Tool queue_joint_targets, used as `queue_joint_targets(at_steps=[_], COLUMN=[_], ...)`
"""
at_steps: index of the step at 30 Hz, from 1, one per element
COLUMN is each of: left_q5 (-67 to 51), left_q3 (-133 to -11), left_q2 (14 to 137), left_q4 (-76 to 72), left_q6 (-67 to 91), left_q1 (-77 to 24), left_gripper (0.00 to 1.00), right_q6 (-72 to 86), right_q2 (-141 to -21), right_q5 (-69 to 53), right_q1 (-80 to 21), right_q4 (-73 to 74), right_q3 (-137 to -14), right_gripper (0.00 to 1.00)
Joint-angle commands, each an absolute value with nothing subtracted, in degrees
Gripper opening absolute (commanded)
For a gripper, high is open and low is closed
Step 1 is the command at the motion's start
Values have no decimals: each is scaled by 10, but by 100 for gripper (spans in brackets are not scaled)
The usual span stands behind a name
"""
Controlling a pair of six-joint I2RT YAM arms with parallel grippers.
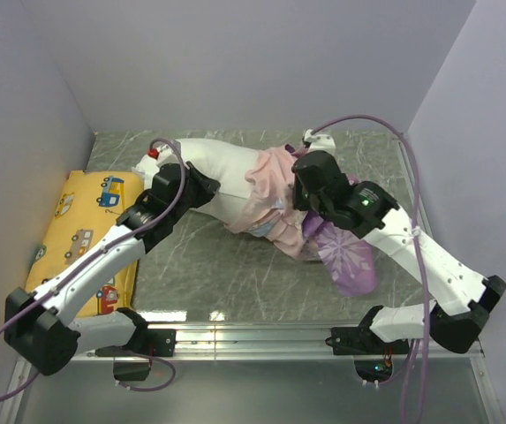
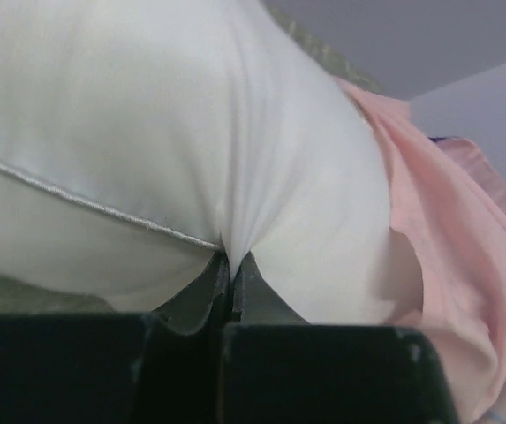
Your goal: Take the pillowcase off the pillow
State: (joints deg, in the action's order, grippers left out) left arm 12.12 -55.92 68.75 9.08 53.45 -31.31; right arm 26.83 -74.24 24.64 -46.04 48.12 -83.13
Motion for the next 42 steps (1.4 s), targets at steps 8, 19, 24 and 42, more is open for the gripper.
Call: queue_joint_targets(at_steps=[8,19,24,42], left_q5=[163,135,127,82], left_q3=[-684,-638,-598,-558], left_q2=[647,757,782,860], left_q4=[134,107,82,15], left_q6=[483,489,490,494], left_q1=[-348,-291,-267,-244], left_gripper=[0,0,0,0], right_q6=[230,229,230,210], right_q2=[-779,-987,-995,-788], right_q5=[286,225,232,274], right_q1=[-440,-393,-393,-403], right_q4=[440,346,346,389], right_q3=[-931,-882,-879,-899], right_gripper=[0,0,27,76])
